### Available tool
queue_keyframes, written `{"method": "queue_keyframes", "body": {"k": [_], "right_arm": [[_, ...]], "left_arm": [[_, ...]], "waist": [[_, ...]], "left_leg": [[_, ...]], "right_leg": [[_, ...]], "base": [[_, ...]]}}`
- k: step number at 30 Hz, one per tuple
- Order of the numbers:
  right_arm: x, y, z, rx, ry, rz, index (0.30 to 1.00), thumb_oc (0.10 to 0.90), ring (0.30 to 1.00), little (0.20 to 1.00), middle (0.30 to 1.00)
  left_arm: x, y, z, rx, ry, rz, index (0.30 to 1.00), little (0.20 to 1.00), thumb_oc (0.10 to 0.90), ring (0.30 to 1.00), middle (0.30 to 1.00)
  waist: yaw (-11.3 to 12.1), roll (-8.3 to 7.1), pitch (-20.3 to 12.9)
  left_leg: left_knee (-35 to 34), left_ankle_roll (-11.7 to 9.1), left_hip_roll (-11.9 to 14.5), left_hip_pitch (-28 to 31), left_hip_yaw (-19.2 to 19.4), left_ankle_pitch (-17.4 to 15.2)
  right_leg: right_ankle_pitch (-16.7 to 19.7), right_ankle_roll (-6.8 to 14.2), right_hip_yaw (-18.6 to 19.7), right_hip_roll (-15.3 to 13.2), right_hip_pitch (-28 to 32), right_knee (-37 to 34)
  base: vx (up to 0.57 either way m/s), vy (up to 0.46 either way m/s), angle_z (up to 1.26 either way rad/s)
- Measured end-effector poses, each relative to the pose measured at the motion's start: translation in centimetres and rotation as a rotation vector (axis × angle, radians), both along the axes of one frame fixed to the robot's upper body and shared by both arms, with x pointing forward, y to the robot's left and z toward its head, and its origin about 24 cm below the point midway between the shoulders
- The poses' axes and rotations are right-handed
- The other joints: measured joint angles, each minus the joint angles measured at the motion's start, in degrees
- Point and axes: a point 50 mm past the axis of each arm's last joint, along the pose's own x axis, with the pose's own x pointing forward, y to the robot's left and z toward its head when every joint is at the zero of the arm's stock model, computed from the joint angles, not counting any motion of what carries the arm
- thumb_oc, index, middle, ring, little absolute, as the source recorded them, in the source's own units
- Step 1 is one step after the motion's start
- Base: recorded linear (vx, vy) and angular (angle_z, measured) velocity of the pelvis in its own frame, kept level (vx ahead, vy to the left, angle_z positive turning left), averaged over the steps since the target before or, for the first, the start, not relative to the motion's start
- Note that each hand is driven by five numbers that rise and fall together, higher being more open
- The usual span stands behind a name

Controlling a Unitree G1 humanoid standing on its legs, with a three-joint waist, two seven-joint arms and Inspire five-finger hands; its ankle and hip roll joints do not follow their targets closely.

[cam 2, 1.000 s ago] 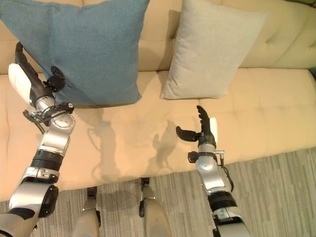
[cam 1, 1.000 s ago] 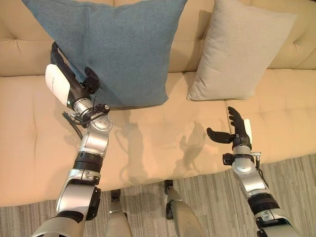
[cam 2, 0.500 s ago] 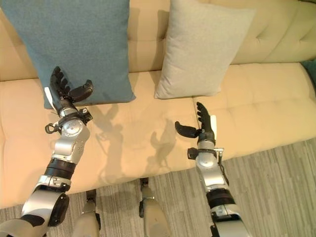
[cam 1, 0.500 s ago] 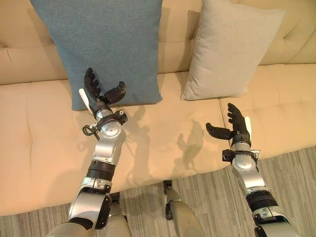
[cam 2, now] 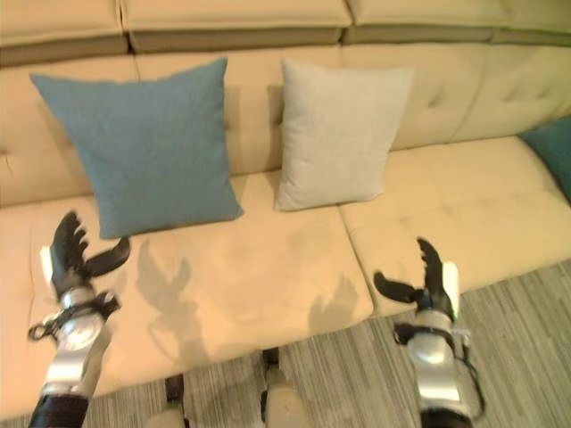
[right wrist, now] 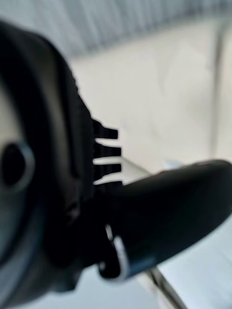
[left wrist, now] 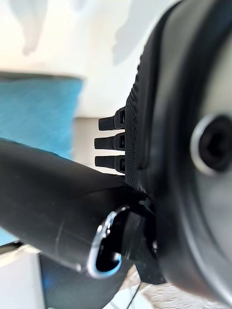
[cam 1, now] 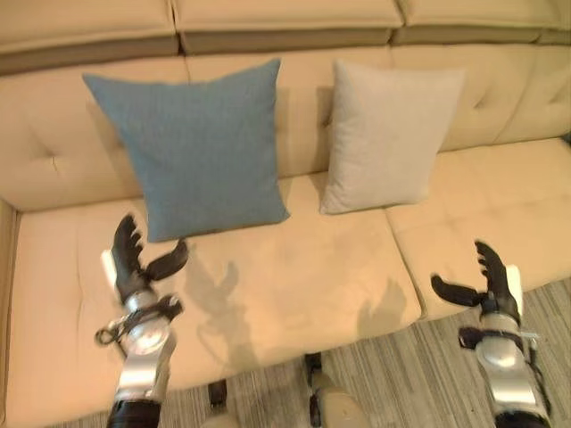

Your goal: Pick up all the scattered cushions and arrange them neatly on the sofa.

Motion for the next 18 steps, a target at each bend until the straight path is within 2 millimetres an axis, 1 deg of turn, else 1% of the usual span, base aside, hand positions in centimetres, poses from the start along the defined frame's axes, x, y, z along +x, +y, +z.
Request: {"method": "queue_keyframes", "body": {"k": [2, 3, 4, 5, 6, 8, 10, 11, 12, 13, 14, 15, 16, 17, 18], "right_arm": [[-1.8, -0.3, -1.5, 0.022, 0.062, -0.039, 0.9, 0.8, 0.9, 0.9, 0.9], [-3.0, -0.5, -2.5, 0.038, 0.111, -0.063, 0.9, 0.8, 0.9, 0.9, 0.9], [-4.0, -0.5, -3.3, 0.057, 0.142, -0.083, 0.9, 0.8, 0.9, 0.9, 0.9], [-4.7, -0.3, -4.0, 0.087, 0.158, -0.105, 0.9, 0.8, 0.9, 0.9, 0.9], [-5.6, -0.1, -4.7, 0.113, 0.182, -0.123, 0.9, 0.8, 0.9, 0.9, 0.9], [-6.7, 0.5, -6.6, 0.203, 0.211, -0.181, 0.9, 0.8, 0.9, 0.9, 0.9], [-8.2, 1.5, -8.6, 0.284, 0.27, -0.236, 0.9, 0.8, 0.9, 0.9, 0.9], [-8.6, 1.9, -9.2, 0.307, 0.296, -0.243, 0.9, 0.8, 0.9, 0.9, 0.9], [-8.7, 2.3, -9.8, 0.32, 0.32, -0.239, 0.9, 0.8, 0.9, 0.9, 0.9], [-8.1, 3.3, -10.1, 0.341, 0.313, -0.23, 0.9, 0.8, 0.9, 0.9, 0.9], [-7.0, 4.1, -10.1, 0.355, 0.3, -0.202, 0.9, 0.8, 0.9, 0.9, 0.9], [-5.7, 4.3, -9.8, 0.349, 0.278, -0.175, 0.9, 0.8, 0.9, 0.9, 0.9], [-5.2, 4.2, -9.5, 0.336, 0.266, -0.167, 0.9, 0.8, 0.9, 0.9, 0.9], [-4.2, 3.2, -8.3, 0.3, 0.226, -0.158, 0.9, 0.8, 0.9, 0.9, 0.9], [-4.1, 4.0, -9.0, 0.331, 0.243, -0.166, 0.9, 0.8, 0.9, 0.9, 0.9]], "left_arm": [[-1.7, 0.1, -2.1, -0.06, 0.071, 0.011, 0.9, 0.9, 0.8, 0.9, 0.9], [-2.9, -0.1, -3.9, -0.109, 0.136, 0.003, 0.9, 0.9, 0.8, 0.9, 0.9], [-3.9, -0.3, -5.0, -0.131, 0.186, -0.011, 0.9, 0.9, 0.8, 0.9, 0.9], [-4.5, -0.7, -6.3, -0.152, 0.244, -0.036, 0.9, 0.9, 0.8, 0.9, 0.9], [-5.2, -1.2, -7.4, -0.176, 0.302, -0.055, 0.9, 0.9, 0.8, 0.9, 0.9], [-6.9, -2.1, -9.6, -0.216, 0.412, -0.088, 0.9, 0.9, 0.8, 0.9, 0.9], [-8.7, -3.1, -11.6, -0.251, 0.542, -0.127, 0.9, 0.9, 0.8, 0.9, 0.9], [-9.5, -3.5, -12.5, -0.266, 0.589, -0.125, 0.9, 0.9, 0.8, 0.9, 0.9], [-10.4, -4.1, -13.4, -0.293, 0.641, -0.12, 0.9, 0.9, 0.8, 0.9, 0.9], [-11.0, -4.6, -13.9, -0.315, 0.67, -0.107, 0.9, 0.9, 0.8, 0.9, 0.9], [-11.6, -5.1, -14.2, -0.332, 0.688, -0.107, 0.9, 0.9, 0.8, 0.9, 0.9], [-12.1, -6.4, -14.8, -0.374, 0.702, -0.107, 0.9, 0.9, 0.8, 0.9, 0.9], [-12.3, -7.1, -15.0, -0.405, 0.707, -0.106, 0.9, 0.9, 0.8, 0.9, 0.9], [-11.8, -8.5, -15.2, -0.445, 0.693, -0.116, 0.9, 0.9, 0.8, 0.9, 0.9], [-11.3, -8.3, -15.2, -0.408, 0.695, -0.148, 0.9, 0.9, 0.8, 0.9, 0.9]], "waist": [[-0.13, 0.41, -2.48], [-0.72, 0.94, -3.86], [-1.52, 1.27, -4.82], [-1.82, 1.63, -5.91], [-2.01, 1.99, -6.51], [-3.11, 2.32, -7.15], [-3.27, 2.64, -7.42], [-3.21, 2.78, -7.43], [-3.37, 2.58, -7.24], [-2.13, 1.05, -6.29], [-0.79, -0.76, -5.49], [0.84, -1.91, -5.37], [1.55, -1.13, -5.43], [1.85, 5.25, -5.36], [1.68, 3.49, -6.07]], "left_leg": [[0.02, 0.2, 0.06, 1.16, 1.19, -0.46], [-0.02, 0.66, 0.09, 2.26, 1.37, -0.91], [-0.02, 0.69, 0.15, 2.47, 1.39, -0.95], [-0.03, 0.92, 0.18, 2.68, 1.54, -1.15], [0.03, 0.99, 0.28, 3.0, 1.65, -1.25], [0.02, 1.07, 0.71, 3.94, 2.29, -1.39], [0.14, 1.19, 0.95, 5.51, 4.07, -1.83], [0.9, 1.65, 1.12, 5.83, 4.79, -2.6], [2.93, 1.75, 0.78, 6.16, 5.28, -3.43], [7.64, 4.65, -0.94, 5.81, 1.05, -5.15], [13.24, 7.35, -3.83, 3.91, -7.48, -7.32], [18.1, 8.31, -9.16, 2.52, -17.83, -10.87], [18.08, 8.17, -11.39, 2.31, -21.9, -11.59], [15.76, 10.01, -7.02, 1.13, -24.18, -13.56], [16.03, 8.36, -9.46, 2.27, -25.08, -16.5]], "right_leg": [[-0.61, 0.26, 0.95, 0.24, 0.49, -0.02], [-0.93, 0.52, 1.04, 0.26, 1.47, -0.03], [-1.0, 0.58, 1.03, 0.32, 1.67, -0.04], [-1.1, 0.61, 1.14, 0.38, 1.78, -0.04], [-1.09, 0.61, 1.28, 0.45, 1.96, -0.05], [-1.13, 0.57, 1.84, 0.75, 2.54, -0.05], [-1.38, 0.15, 3.59, 1.7, 2.69, 0.22], [-1.47, -0.06, 4.91, 2.14, 2.41, 0.81], [-1.71, -0.48, 6.97, 2.68, 1.56, 1.53], [-2.23, -1.0, 11.41, 2.86, 0.38, 3.74], [-2.73, -1.46, 16.37, 2.44, -0.34, 4.88], [-3.92, -1.43, 21.06, 2.1, -1.88, 5.28], [-5.55, 0.84, 22.98, 2.3, -2.32, 4.92], [-6.74, 2.37, 20.59, 7.43, -4.75, 11.29], [-12.13, 1.91, 20.09, 10.28, -8.75, 27.95]], "base": [[-0.05, -0.06, -0.25], [-0.06, -0.068, -0.16], [-0.09, -0.086, -0.06], [-0.07, -0.072, -0.05], [-0.09, -0.081, -0.07], [-0.1, -0.075, -0.18], [-0.14, -0.043, -0.45], [-0.19, 0.011, -0.67], [-0.18, 0.026, -1.12], [-0.15, 0.023, -1.68], [-0.08, 0.008, -2.32], [-0.1, 0.021, -2.24], [-0.2, 0.09, -1.96], [-0.2, 0.088, -1.6], [-0.2, 0.149, -1.42]]}}
